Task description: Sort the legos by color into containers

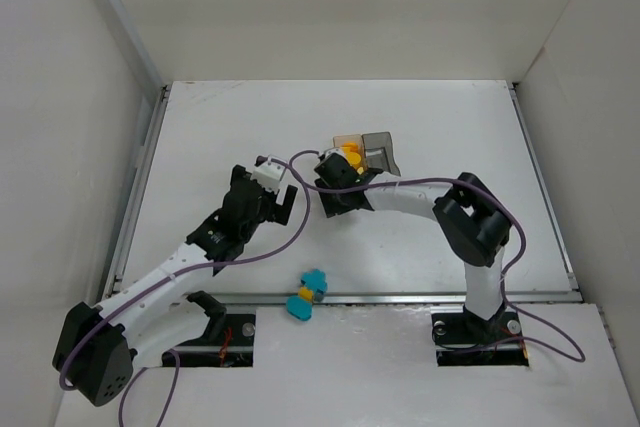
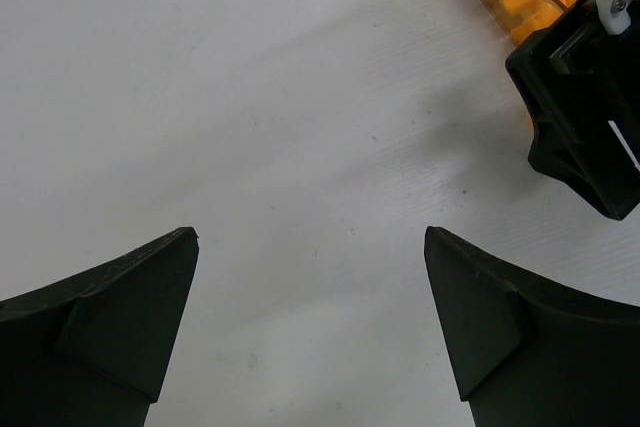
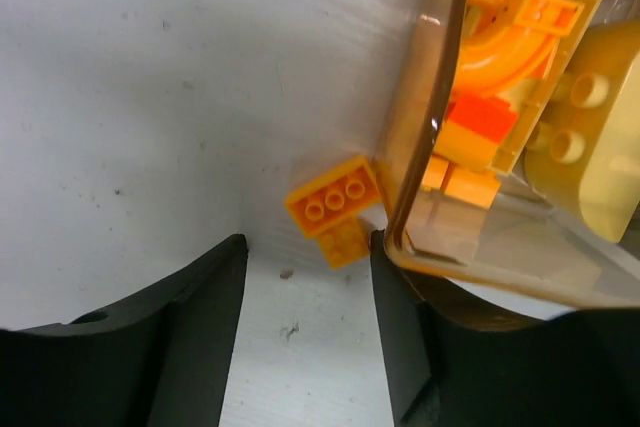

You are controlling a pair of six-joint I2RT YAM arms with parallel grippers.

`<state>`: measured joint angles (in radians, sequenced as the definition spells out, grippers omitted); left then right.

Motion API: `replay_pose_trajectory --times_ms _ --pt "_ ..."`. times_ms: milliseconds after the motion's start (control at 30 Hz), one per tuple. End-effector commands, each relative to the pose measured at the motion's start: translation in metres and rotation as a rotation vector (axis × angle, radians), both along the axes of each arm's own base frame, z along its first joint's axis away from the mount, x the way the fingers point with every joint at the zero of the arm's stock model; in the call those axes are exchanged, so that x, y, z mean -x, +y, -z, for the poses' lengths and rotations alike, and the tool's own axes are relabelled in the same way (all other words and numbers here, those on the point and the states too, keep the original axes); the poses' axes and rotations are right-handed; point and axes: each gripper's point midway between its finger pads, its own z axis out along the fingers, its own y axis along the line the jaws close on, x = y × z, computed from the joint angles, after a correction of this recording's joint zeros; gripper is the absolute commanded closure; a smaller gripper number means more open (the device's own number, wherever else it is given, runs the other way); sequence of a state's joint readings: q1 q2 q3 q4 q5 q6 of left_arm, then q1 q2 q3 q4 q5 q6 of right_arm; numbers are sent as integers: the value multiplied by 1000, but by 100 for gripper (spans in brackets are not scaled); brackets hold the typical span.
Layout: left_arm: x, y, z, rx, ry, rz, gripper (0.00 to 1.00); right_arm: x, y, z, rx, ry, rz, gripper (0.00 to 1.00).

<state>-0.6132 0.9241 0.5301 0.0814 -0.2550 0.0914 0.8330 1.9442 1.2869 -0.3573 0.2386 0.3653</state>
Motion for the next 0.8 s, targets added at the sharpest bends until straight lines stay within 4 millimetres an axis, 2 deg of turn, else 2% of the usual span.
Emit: replay_pose_trajectory --times_ms 0,100,133,267,467,500,567,633,667,700,767 --pt "-4 2 -12 19 -56 -15 5 -8 0 9 33 -9 2 44" --pt "-6 2 -15 6 -70 -7 5 -6 -3 12 46 -4 -6 50" --pt "-6 2 -15 6 -70 -7 5 -6 -3 12 46 -4 -6 58" --pt "-8 4 -14 6 -70 -16 5 -3 -1 13 45 5 -35 78" --pt "-9 3 -16 3 -80 -13 5 4 2 -1 -4 8 -68 96" --pt "-9 4 -16 -5 -82 -10 5 6 7 -14 -19 -15 -87 100" --pt "-9 2 -16 -2 -80 -1 5 11 15 -28 -52 -28 -125 100" --pt "-9 1 -15 -7 -81 11 5 11 19 -57 -102 -70 -147 100" --pt "-8 -1 -15 -3 -78 24 8 9 21 -73 -128 -96 -147 100" --pt "-9 -3 -17 -3 -86 35 13 5 20 -101 -157 -151 -133 100" --pt "-5 -8 -9 -8 -65 76 27 -5 15 -131 -174 -230 -94 100"
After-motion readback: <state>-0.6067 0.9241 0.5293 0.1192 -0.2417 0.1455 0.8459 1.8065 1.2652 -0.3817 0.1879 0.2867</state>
